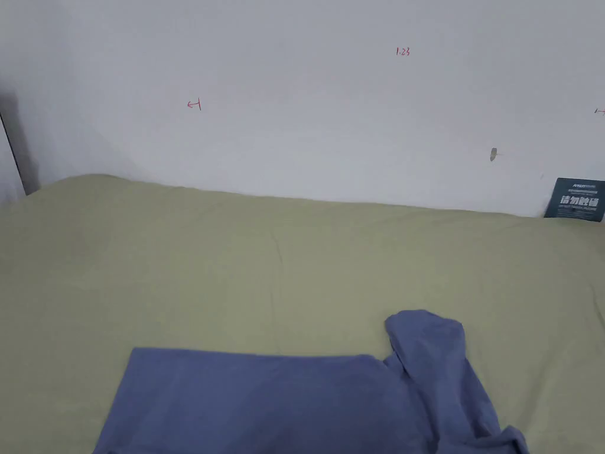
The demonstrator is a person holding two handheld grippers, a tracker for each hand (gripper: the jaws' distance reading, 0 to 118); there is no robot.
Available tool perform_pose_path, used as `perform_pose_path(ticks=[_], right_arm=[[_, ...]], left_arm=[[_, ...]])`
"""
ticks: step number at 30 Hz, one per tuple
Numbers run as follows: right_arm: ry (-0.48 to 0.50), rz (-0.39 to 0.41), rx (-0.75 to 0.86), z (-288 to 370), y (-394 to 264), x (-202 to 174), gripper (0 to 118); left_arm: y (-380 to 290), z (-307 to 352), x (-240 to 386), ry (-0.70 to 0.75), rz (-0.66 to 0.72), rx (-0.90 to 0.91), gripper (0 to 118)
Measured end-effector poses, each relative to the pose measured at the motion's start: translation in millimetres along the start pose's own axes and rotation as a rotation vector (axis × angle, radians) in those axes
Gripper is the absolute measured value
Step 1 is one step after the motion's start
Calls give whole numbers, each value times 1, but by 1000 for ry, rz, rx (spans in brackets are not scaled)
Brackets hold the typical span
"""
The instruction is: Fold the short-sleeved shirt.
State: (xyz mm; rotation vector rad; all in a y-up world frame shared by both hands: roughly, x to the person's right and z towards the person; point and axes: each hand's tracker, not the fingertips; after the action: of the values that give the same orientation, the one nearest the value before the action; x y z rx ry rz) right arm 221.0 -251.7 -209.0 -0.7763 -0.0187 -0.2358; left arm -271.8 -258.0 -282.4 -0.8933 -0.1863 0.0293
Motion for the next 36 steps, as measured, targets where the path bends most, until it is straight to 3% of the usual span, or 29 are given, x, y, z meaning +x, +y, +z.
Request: perform_pose_path(ticks=[7, 8, 9, 10, 11, 12, 14, 16, 20, 25, 27, 28, 29, 30, 31, 32, 33, 36], right_arm=[[-23, -63, -114, -1, -55, 10, 11], [-28, -74, -112, -3, -60, 11, 18], [-40, -87, -112, -4, -63, 12, 52], [-77, -93, -122, -3, -65, 11, 87], [-98, -99, -135, 0, -65, 12, 102], [-69, -104, -123, 6, -67, 14, 100], [-3, -155, -33, 26, -65, 15, 98], [-15, -170, 12, 48, -59, 11, 99], [-47, -1, 228, 96, -34, -16, 100], [-96, 197, 390, 115, -4, -69, 101], [-99, 208, 419, 116, -1, -86, 95], [-90, 203, 416, 117, -2, -93, 83], [-92, 196, 424, 117, -4, -101, 63], [-96, 183, 434, 116, -6, -107, 29], [-95, 175, 442, 116, -11, -111, 10], [-97, 172, 454, 115, -16, -115, 9], [-96, 174, 469, 115, -23, -117, 8], [-70, 192, 472, 113, -41, -122, 1]], left_arm=[[-51, 2, -9, 27, 94, -118, 2], [-57, 1, -6, 32, 91, -114, 9], [-62, 2, -3, 71, 90, -112, 24], [-65, 3, -1, 113, 73, -93, 46], [-67, 4, -1, 90, 79, -90, 68], [-68, 8, -1, 84, 92, -74, 73], [-67, 25, -1, 50, 144, 32, 73], [-62, 48, 3, 40, 140, 135, 73], [-39, 98, 31, -56, 49, 367, 73], [-12, 124, 79, -142, -55, 580, 73], [-8, 126, 100, -81, -91, 590, 73], [-8, 127, 110, -25, -111, 602, 72], [-10, 127, 119, 31, -115, 593, 69], [-13, 129, 126, 67, -113, 595, 45], [-17, 130, 130, 59, -126, 608, 12], [-22, 130, 133, 56, -138, 619, 0], [-26, 132, 136, 97, -143, 646, 0], [-40, 132, 136, 40, -151, 596, 0]])
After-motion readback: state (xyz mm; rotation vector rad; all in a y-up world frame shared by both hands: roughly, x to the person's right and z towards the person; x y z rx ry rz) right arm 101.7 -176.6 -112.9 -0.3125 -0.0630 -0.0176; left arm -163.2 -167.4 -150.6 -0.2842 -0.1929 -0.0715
